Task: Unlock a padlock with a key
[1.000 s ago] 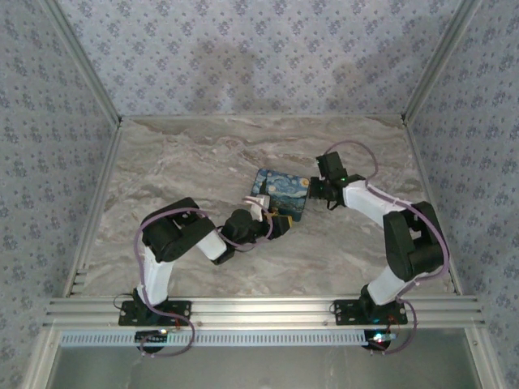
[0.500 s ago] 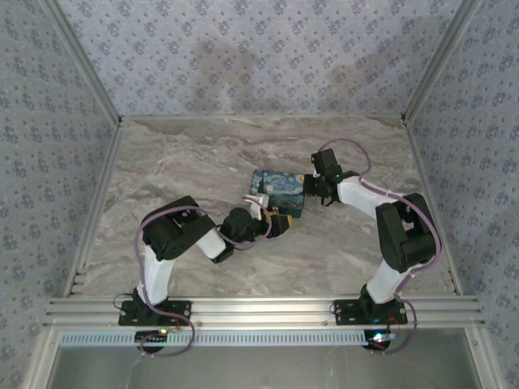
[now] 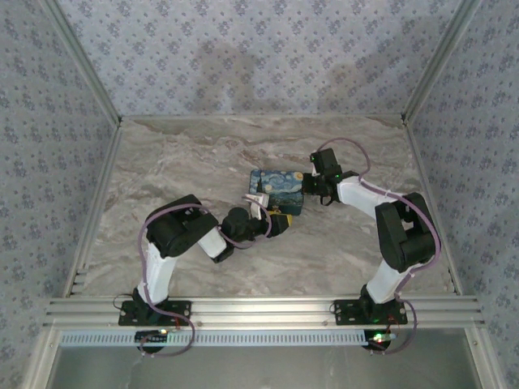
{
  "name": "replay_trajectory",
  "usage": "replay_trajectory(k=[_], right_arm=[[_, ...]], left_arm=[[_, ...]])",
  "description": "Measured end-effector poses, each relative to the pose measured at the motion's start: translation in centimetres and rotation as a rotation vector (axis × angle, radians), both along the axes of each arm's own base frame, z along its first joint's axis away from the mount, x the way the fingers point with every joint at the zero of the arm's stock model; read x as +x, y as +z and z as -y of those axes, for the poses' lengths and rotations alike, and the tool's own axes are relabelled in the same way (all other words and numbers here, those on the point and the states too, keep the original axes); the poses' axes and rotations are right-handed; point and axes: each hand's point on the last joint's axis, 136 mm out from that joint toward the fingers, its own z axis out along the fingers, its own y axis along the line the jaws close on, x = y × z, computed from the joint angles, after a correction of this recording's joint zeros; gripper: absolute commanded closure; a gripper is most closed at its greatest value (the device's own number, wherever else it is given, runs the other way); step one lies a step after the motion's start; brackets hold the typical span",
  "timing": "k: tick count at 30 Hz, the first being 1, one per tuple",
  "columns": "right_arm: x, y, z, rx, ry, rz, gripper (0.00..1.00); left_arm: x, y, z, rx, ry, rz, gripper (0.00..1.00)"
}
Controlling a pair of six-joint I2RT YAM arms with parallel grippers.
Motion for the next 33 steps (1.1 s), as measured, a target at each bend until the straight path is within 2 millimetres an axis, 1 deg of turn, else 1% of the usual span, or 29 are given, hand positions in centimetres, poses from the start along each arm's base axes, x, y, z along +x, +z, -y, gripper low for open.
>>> replay_trajectory(k=[6, 12, 14, 17, 19, 23, 26, 33], right_arm=[[0.0, 0.0, 0.0, 0.001, 0.001, 0.000, 1.00], [-0.1, 0.0, -0.4, 0.006, 0.011, -0.002, 1.00], [-0.1, 0.0, -0.4, 0.007, 0.013, -0.002, 1.00], [-0.1, 0.0, -0.4, 0.008, 0.013, 0.000, 1.00], [-0.1, 0.1, -0.5, 0.010, 0.014, 0.000, 1.00], [-0.1, 0.0, -0.5, 0.011, 0.015, -0.001, 1.00], [-0.1, 0.1, -0.5, 0.011, 0.015, 0.000, 1.00], [-0.1, 0.1, -0.6, 0.014, 0.018, 0.000, 1.00]], left_arm=[[0.1, -0.2, -0.1, -0.001, 0.010, -0.014, 0.43], [0.1, -0.7, -0.6, 0.004, 0.027, -0.039, 0.53], [0.2, -0.8, -0.8, 0.003, 0.032, -0.048, 0.54], [0.4, -1.0, -1.0, 0.006, 0.036, -0.063, 0.60], [0.5, -1.2, -1.2, 0.014, 0.037, -0.067, 0.65], [0.6, -1.6, -1.4, 0.044, 0.035, -0.052, 0.72], [0.6, -1.9, -1.5, 0.062, 0.031, -0.048, 0.81], [1.1, -1.9, -2.0, 0.079, 0.030, -0.062, 0.90]])
